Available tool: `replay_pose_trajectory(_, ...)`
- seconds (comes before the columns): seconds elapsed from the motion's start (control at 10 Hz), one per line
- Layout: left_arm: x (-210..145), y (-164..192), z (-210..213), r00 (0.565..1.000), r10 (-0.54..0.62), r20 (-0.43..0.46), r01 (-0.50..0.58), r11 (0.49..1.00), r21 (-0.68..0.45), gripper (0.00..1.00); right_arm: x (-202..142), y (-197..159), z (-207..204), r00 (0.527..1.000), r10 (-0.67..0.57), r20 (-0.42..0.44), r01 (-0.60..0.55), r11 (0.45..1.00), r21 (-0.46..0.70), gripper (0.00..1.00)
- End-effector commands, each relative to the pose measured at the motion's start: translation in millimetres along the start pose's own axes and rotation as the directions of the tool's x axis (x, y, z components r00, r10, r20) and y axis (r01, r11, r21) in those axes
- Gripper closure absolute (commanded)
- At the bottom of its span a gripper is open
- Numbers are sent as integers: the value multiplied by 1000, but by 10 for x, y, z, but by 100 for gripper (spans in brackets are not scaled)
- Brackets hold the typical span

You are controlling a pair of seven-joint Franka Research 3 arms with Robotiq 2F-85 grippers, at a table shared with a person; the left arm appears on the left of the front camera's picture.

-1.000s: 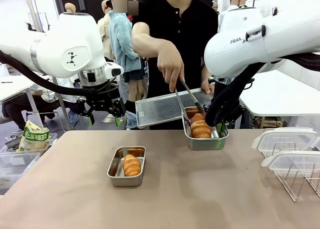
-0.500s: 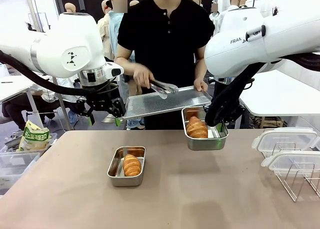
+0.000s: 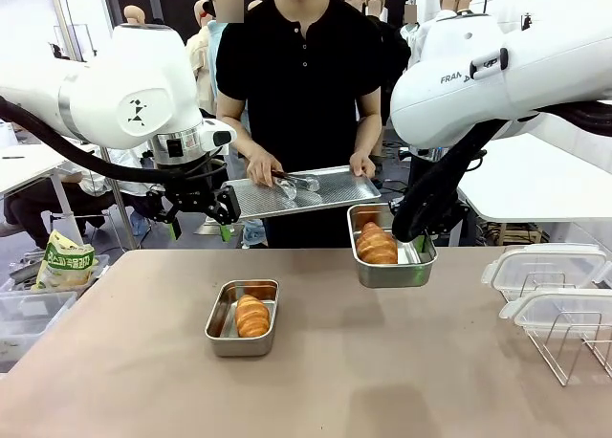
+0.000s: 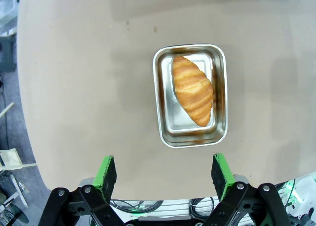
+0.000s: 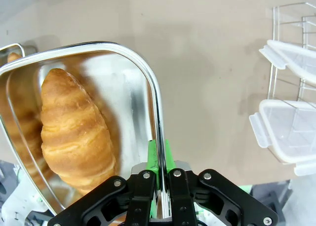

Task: Place the bread in airtight containers.
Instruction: Once an object is inside an Airtight Container , place the container in the center of the table.

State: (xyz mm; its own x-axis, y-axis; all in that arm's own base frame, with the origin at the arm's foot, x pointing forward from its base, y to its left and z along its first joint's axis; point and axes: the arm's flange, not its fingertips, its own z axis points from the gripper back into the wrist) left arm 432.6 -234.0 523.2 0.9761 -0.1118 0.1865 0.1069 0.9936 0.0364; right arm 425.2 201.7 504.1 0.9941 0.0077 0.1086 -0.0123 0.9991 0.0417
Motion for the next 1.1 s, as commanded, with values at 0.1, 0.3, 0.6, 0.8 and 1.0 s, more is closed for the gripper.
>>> replay_pose_trajectory(0.1, -8, 11, 30, 1000, 0, 4, 0, 1000, -1, 0, 0, 1, 25, 1000, -1, 10, 1, 1000, 3, 100)
replay_pose_trajectory(0.3, -8, 11, 30, 1000, 0, 4, 0, 1000, -1, 0, 0, 1, 25, 1000, -1, 10, 1, 1000, 3, 100)
replay_pose_trajectory(0.6, -8, 11, 30, 1000, 0, 4, 0, 1000, -1, 0, 31, -36, -121, 1000, 16, 14, -16, 1000, -7, 100)
replay_pose_trajectory(0.8, -8, 11, 30, 1000, 0, 4, 0, 1000, -1, 0, 111, -104, -548, 1000, -11, -21, 11, 1000, 10, 100)
replay_pose_trajectory(1.0, -8, 11, 30, 1000, 0, 4, 0, 1000, -1, 0, 173, -167, -937, 1000, 9, -30, -8, 1000, 15, 100)
